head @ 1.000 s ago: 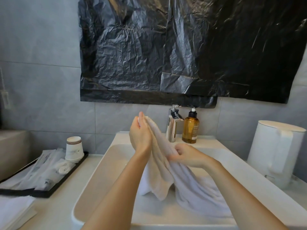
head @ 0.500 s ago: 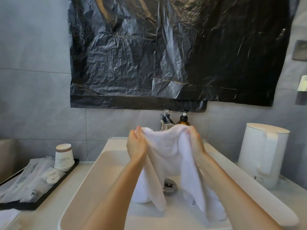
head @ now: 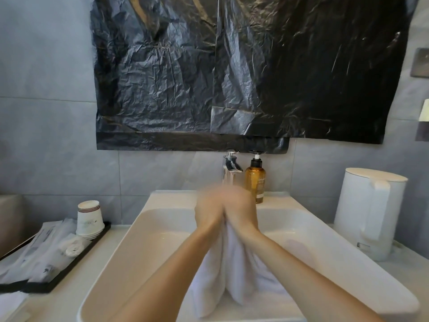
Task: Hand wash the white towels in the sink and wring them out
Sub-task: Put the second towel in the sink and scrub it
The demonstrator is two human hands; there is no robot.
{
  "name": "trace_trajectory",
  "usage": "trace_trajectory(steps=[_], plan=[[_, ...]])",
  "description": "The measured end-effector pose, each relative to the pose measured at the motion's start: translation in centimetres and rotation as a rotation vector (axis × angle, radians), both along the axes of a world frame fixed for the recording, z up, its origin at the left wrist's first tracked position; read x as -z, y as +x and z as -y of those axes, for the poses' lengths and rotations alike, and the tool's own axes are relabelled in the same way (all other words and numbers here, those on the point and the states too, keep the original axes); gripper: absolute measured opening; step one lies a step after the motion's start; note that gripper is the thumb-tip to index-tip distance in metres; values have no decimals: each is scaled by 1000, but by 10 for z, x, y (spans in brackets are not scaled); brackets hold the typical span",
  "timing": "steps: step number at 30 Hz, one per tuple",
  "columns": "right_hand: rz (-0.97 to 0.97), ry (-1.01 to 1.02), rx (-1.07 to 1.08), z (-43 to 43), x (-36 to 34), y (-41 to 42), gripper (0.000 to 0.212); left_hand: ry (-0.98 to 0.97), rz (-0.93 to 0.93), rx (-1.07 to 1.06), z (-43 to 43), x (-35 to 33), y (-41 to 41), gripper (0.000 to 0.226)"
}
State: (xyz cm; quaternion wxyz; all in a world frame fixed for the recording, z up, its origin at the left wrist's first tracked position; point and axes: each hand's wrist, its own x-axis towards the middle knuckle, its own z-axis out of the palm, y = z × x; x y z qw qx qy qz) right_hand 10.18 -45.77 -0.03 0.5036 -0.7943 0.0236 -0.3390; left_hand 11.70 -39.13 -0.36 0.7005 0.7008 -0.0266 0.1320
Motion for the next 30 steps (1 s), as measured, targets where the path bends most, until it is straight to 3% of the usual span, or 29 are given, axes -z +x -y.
trace_trajectory(steps=[3,7,10,15,19,24,27,30], plan=[[-138,61,57,8,-8,8,42,84,78,86,4,2,-14,41],[-19,-85,-106,-14,8,-12,38,-77,-59,-72,-10,-7,1,39],[-108,-11,-43,-2,-4,9,39,34,-31,59,-1,-2,-8,38],[-139,-42,-93,-9,11,0,40,-104,-118,-3,-6,-4,-2,40],[-155,114,-63,-5,0,8,37,-49,-68,94,-1,0,-10,36],[-150,63,-172,-10,7,-1,37,-153,-130,20,-9,-8,-6,40],[-173,208,-87,-2,-7,8,38,-109,-138,147,-1,-6,-14,36],[-145,70,-128,-6,4,1,36,-53,-148,79,-5,-9,-8,34]])
